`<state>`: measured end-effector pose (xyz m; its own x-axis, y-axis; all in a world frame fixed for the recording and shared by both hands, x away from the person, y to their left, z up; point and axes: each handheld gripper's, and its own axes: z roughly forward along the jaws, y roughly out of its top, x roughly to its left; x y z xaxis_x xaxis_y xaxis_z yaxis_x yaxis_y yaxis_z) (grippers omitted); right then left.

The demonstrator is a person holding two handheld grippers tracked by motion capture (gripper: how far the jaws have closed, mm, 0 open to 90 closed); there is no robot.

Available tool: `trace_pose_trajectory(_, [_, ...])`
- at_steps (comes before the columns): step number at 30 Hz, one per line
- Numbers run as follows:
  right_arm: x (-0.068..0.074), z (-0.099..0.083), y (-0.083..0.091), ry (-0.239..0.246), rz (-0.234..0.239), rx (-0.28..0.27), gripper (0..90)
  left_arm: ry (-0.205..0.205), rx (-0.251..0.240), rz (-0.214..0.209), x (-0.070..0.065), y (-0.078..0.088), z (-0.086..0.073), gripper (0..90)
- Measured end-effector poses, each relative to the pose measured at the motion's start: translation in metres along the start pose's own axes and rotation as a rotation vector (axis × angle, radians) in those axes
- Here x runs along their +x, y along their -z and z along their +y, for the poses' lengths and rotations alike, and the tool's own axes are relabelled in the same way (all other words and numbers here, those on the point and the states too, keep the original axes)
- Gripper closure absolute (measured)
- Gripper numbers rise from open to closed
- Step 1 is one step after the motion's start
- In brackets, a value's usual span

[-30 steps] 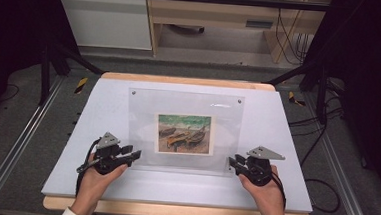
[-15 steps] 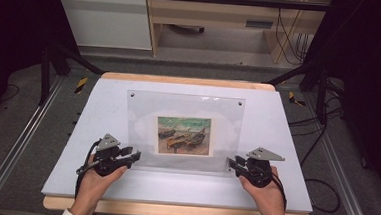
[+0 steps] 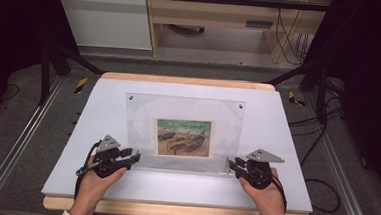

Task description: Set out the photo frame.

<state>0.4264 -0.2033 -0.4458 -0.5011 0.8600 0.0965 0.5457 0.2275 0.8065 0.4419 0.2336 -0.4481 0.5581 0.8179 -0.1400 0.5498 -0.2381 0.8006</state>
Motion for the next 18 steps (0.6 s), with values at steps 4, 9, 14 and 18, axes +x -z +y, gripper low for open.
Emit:
trace_pose_trajectory(4, [0.0012,-0.0010,0.0005,-0.004,0.000,0.004,70.8,-0.001,0.004,-0.001,-0.0007,0.0003,-0.0007,56.7])
trace_pose_trajectory(9, [0.0012,-0.0019,0.0007,0.004,0.002,0.004,70.9,-0.005,0.009,-0.001,-0.0013,0.0006,-0.0016,56.7])
trace_pose_trajectory(14, [0.0022,-0.0032,0.0014,-0.003,0.002,0.011,70.8,-0.013,0.016,-0.001,-0.0022,0.0011,-0.0029,56.8])
trace_pose_trajectory(18, [0.0029,-0.0037,0.0018,-0.004,0.000,0.016,70.8,-0.019,0.019,0.003,-0.0030,0.0012,-0.0036,57.0])
